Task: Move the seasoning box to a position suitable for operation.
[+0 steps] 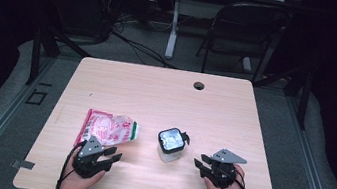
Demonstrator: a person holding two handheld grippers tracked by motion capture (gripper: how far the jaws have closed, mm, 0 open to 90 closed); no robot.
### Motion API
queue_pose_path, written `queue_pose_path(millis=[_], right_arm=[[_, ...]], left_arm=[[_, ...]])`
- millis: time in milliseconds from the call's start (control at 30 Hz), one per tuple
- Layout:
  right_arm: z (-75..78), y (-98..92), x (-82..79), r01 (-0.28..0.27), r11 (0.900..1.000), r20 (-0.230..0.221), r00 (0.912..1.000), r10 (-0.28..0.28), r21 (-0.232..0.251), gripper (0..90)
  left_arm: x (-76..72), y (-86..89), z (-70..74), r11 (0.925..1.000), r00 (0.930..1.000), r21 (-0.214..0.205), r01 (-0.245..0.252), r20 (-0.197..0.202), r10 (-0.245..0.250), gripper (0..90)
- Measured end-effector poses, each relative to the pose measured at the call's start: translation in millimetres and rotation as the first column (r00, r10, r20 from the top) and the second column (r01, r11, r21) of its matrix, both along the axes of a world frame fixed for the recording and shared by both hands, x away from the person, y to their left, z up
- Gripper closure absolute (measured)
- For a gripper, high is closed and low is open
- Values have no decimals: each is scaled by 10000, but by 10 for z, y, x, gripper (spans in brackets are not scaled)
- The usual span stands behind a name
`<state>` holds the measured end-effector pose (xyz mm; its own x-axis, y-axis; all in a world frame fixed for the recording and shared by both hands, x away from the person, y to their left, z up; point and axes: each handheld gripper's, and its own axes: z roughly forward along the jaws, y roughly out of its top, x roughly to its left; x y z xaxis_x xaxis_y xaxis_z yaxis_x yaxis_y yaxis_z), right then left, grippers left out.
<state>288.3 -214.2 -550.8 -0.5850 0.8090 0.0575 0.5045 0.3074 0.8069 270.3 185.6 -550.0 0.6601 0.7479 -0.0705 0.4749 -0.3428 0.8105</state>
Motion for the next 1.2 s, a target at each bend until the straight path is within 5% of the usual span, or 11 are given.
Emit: queue_pose_path(millis=[267,633,1200], right_arm=[[35,123,220,-11,9999,392,9992,17,-138,650],[-158,247,552,4,9985,-27,10000,-5,-550,708],[-192,354,712,-208,9982,-160,9997,199,-570,719]], left_arm=[[-23,3,-1,10000,10000,4,-19,-5,19,669],[-4,41,-4,9997,9999,-192,-150,63,151,681],[-148,144,9,9994,9993,-200,-299,239,304,691]])
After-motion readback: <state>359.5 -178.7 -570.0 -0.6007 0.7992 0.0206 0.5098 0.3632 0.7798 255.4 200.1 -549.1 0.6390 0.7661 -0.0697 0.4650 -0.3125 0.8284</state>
